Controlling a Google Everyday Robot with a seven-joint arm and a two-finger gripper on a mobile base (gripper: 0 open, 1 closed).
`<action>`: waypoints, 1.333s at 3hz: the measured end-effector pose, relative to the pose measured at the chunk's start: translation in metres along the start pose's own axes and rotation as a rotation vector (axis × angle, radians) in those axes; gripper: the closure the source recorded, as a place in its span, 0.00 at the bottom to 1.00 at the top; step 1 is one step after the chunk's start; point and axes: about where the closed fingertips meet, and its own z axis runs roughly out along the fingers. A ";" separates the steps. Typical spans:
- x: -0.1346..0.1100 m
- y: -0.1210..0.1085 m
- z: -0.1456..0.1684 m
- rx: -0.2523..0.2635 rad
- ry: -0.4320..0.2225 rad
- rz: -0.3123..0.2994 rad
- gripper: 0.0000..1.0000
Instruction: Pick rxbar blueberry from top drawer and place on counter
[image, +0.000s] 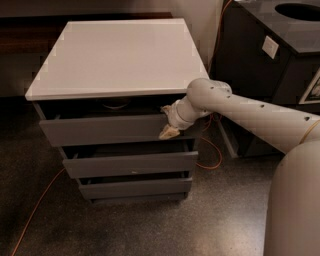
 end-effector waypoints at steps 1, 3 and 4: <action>-0.001 0.001 -0.002 -0.005 -0.002 0.001 0.68; -0.008 0.000 -0.014 -0.008 -0.005 0.004 1.00; -0.010 0.020 -0.021 -0.023 -0.021 0.022 1.00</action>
Offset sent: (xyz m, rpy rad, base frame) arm -0.0657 -0.0088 0.0133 0.0555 0.0820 0.0252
